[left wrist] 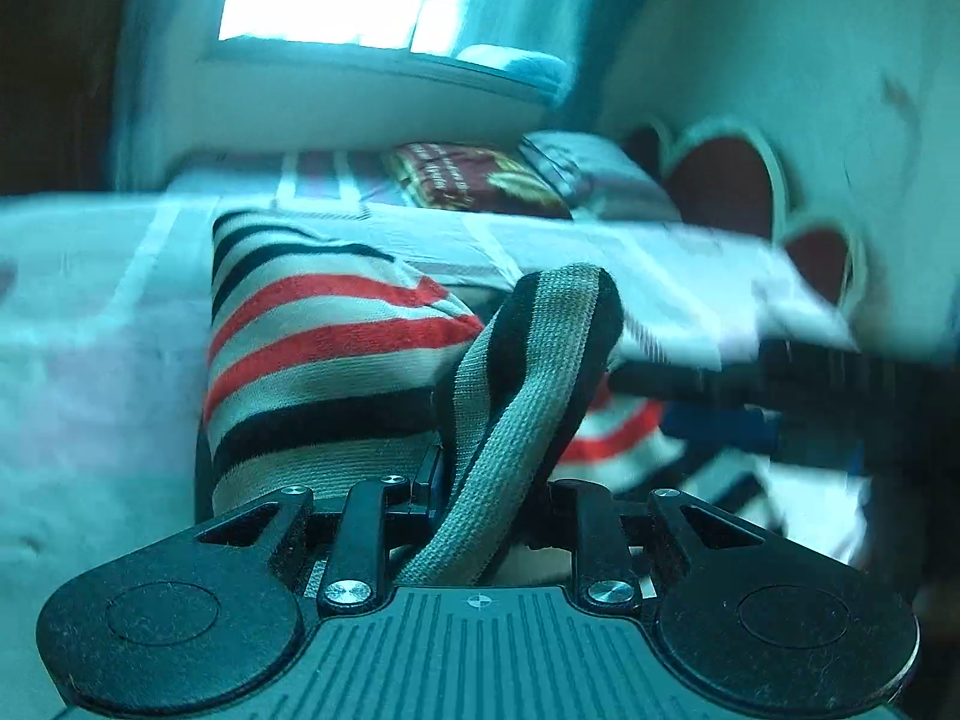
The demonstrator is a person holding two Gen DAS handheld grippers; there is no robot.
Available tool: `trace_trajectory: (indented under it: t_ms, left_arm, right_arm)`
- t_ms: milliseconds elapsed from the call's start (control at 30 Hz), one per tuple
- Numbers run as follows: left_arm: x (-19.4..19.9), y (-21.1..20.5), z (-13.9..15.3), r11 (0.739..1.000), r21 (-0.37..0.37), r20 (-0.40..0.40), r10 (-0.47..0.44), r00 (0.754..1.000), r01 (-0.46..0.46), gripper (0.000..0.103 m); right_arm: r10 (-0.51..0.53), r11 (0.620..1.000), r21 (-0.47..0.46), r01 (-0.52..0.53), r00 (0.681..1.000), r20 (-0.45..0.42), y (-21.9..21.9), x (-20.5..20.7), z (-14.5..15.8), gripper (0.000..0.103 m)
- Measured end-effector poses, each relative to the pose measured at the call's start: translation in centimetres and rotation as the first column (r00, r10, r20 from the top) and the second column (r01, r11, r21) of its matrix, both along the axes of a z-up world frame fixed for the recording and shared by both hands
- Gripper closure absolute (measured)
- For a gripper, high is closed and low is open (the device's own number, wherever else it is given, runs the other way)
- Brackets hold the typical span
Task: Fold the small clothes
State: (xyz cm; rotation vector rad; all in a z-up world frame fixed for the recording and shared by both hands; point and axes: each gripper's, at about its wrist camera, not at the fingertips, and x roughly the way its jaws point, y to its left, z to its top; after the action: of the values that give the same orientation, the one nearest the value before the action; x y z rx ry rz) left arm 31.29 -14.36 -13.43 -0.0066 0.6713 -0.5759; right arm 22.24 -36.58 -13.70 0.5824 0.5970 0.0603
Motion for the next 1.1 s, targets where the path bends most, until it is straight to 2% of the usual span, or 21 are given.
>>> trace_trajectory:
  t_ms: [200, 267, 333, 433, 500, 567, 633, 700, 767, 833, 933, 1033, 1100]
  left_arm:
    - [-1.6, -0.6, 1.5, 0.992, 0.102, 0.062, -0.08, 0.995, 0.073, 0.079]
    - [-1.7, -0.2, 1.4, 0.991, 0.103, 0.058, -0.093, 0.994, 0.086, 0.079]
    - [-2.2, -0.1, 1.4, 0.99, 0.105, 0.066, -0.105, 0.992, 0.097, 0.079]
    - [-2.0, 1.1, 1.7, 0.992, 0.075, 0.055, -0.106, 0.993, 0.102, 0.079]
    - [-1.7, 1.1, 1.6, 0.992, 0.072, 0.052, -0.106, 0.993, 0.102, 0.079]
    - [-1.6, 1.8, 1.8, 0.992, 0.066, 0.029, -0.108, 0.994, 0.106, 0.079]
    - [-1.4, 2.6, 2.0, 0.995, 0.04, 0.007, -0.096, 0.995, 0.096, 0.078]
    - [-1.3, 3.4, 2.5, 0.996, 0.017, -0.02, -0.083, 0.996, 0.084, 0.073]
    - [-1.2, 4.0, 2.9, 0.999, -0.005, -0.039, -0.049, 0.998, 0.049, 0.047]
    - [-1.3, 5.1, 3.5, 0.999, -0.046, -0.034, -0.013, 0.999, 0.012, 0.037]
    - [-0.4, 6.3, 3.9, 0.994, -0.083, -0.037, 0.065, 0.997, -0.068, 0.03]
    - [2.5, 6.5, 2.4, 0.983, -0.051, -0.09, 0.17, 0.981, -0.175, 0.03]
    - [4.3, 6.0, 0.8, 0.978, -0.017, -0.144, 0.202, 0.969, -0.206, 0.03]
  right_arm:
    - [-0.028, 0.991, 0.13, 0.03, 1.0, -0.013, -1.0, 1.1, 0.7, 0.032]
    - [-0.053, 0.988, 0.143, 0.053, 0.999, -0.002, -1.3, 2.0, 1.1, 0.025]
    - [-0.002, 0.989, 0.149, 0.009, 0.999, -0.045, -0.8, 3.4, 0.8, 0.022]
    - [0.1, 0.984, 0.162, -0.073, 0.981, -0.163, 1.0, 5.4, -0.8, 0.022]
    - [0.148, 0.979, 0.166, -0.116, 0.969, -0.198, 2.0, 5.7, -1.5, 0.029]
    - [0.171, 0.979, 0.144, -0.143, 0.964, -0.204, 2.8, 5.7, -1.9, 0.061]
    - [0.174, 0.98, 0.129, -0.15, 0.966, -0.193, 2.9, 5.5, -1.8, 0.069]
    - [0.178, 0.983, 0.09, -0.163, 0.966, -0.187, 3.3, 5.1, -1.6, 0.074]
    - [0.166, 0.986, 0.044, -0.161, 0.969, -0.185, 3.4, 4.5, -1.4, 0.078]
    - [0.148, 0.989, 0.025, -0.146, 0.974, -0.174, 3.1, 3.8, -1.4, 0.08]
    - [0.12, 0.993, 0.01, -0.12, 0.978, -0.168, 2.7, 2.4, -1.5, 0.082]
    - [0.107, 0.994, -0.005, -0.109, 0.981, -0.161, 2.7, 0.9, -1.6, 0.082]
    - [0.098, 0.995, 0.003, -0.099, 0.981, -0.17, 2.4, 0.3, -1.9, 0.082]
